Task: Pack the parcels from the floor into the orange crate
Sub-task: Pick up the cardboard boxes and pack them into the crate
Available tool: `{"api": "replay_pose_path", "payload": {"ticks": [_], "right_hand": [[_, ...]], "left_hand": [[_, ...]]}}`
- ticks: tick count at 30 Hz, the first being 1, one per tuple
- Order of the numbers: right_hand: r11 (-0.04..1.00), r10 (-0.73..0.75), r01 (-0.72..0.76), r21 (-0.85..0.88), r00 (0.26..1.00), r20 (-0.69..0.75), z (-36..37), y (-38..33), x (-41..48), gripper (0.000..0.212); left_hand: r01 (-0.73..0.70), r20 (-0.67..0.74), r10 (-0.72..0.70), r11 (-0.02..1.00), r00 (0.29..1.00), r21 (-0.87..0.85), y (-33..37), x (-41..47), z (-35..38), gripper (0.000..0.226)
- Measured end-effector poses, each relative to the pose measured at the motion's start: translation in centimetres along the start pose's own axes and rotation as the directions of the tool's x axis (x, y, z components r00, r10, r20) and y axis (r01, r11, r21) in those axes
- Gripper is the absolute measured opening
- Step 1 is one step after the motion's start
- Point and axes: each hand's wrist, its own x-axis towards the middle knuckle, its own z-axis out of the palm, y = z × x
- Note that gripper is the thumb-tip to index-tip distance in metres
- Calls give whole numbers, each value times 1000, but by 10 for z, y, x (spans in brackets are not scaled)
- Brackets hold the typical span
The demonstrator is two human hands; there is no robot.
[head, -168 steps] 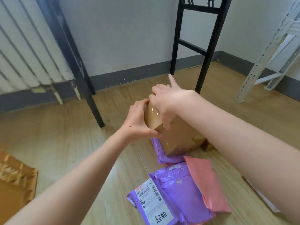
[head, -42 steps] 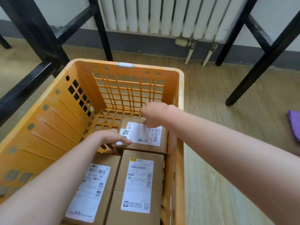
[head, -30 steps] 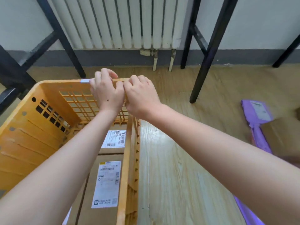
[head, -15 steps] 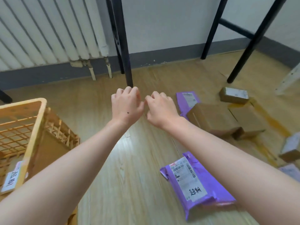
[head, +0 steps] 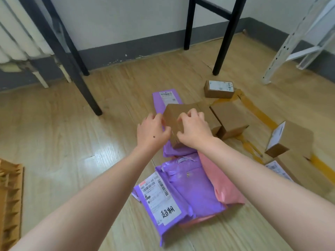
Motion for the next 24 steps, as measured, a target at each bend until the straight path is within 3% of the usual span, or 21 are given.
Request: {"api": "replay_pose_path", "payload": {"ticks": [3,9,16,24], "right_hand": [[979,165,-176,100,981,106,18,22,8,69],[884,353,-387,264,920,169,45,29,23,98],[866,400,-424,265,905,143,48,31,25,90],[855,402,-411,316,911,96,44,2,25,85]], "left_hand": [[96,81,-86,987,993,-129,5,1,19,20],[110,166,-78,974,983,-197,-2,12,33,23],[125,256,-55,955,965,-269,-8,26,33,27],[130,249,-49,939,967,-319,-24,37,20,22]]}}
